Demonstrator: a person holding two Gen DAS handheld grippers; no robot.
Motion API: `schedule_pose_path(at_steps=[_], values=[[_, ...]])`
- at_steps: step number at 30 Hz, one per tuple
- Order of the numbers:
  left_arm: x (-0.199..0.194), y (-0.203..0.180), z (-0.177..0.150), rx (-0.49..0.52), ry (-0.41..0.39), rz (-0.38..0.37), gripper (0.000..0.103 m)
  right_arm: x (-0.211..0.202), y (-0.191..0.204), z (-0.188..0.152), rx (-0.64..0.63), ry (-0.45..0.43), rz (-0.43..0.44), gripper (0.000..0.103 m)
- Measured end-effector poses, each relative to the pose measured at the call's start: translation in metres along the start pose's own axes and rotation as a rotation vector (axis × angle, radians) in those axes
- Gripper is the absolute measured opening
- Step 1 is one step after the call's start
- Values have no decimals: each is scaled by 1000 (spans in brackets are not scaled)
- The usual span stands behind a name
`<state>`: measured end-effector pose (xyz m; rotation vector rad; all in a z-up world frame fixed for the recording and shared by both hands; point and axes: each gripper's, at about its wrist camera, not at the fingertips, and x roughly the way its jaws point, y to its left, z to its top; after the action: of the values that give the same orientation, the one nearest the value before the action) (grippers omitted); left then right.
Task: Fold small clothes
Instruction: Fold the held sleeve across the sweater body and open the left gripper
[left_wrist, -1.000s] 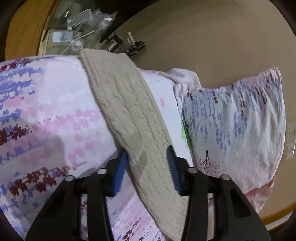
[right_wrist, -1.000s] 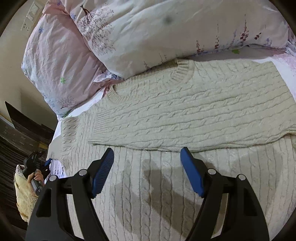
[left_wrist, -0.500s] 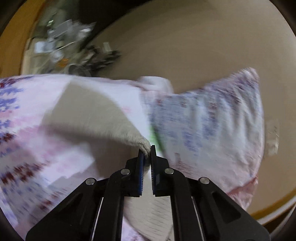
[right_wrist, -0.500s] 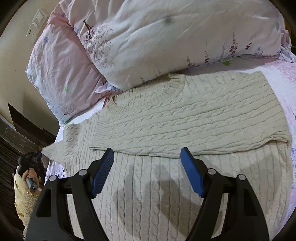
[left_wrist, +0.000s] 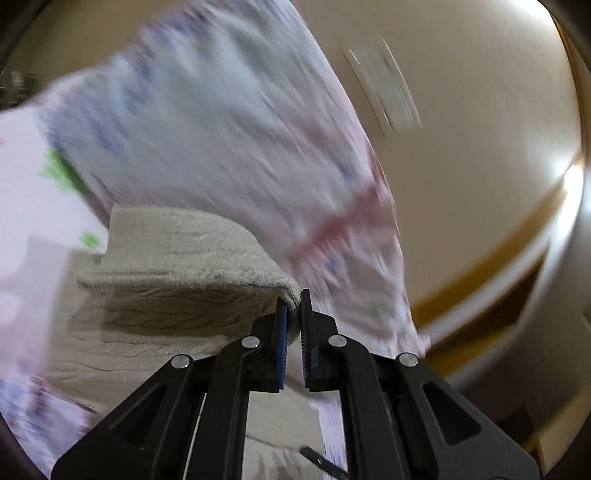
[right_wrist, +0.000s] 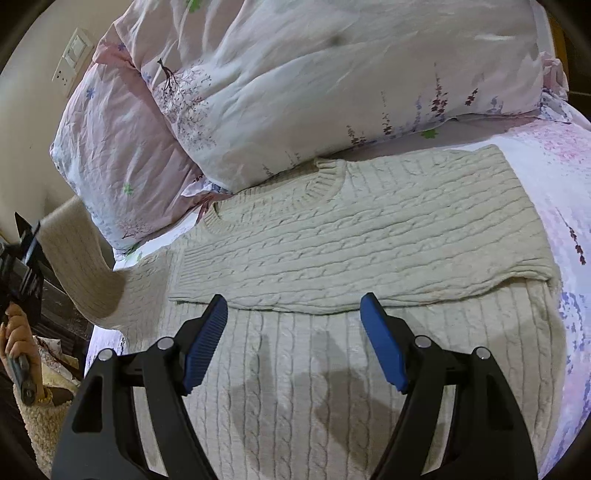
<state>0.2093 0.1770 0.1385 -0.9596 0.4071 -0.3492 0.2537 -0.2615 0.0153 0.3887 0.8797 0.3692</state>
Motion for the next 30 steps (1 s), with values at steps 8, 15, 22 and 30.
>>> schedule_pose_path(at_steps=[8, 15, 22, 30], values=[[89, -15, -86, 92, 178, 34, 5, -8, -16, -1, 24, -15, -27, 74], [151, -8, -160, 196, 373, 184, 6, -18, -23, -2, 22, -42, -59, 74], [139, -8, -173, 254, 496, 182, 38, -23, -24, 3, 72, -8, 67, 74], [53, 54, -100, 140, 312, 301, 62, 5, 2, 0, 106, 93, 214, 70]])
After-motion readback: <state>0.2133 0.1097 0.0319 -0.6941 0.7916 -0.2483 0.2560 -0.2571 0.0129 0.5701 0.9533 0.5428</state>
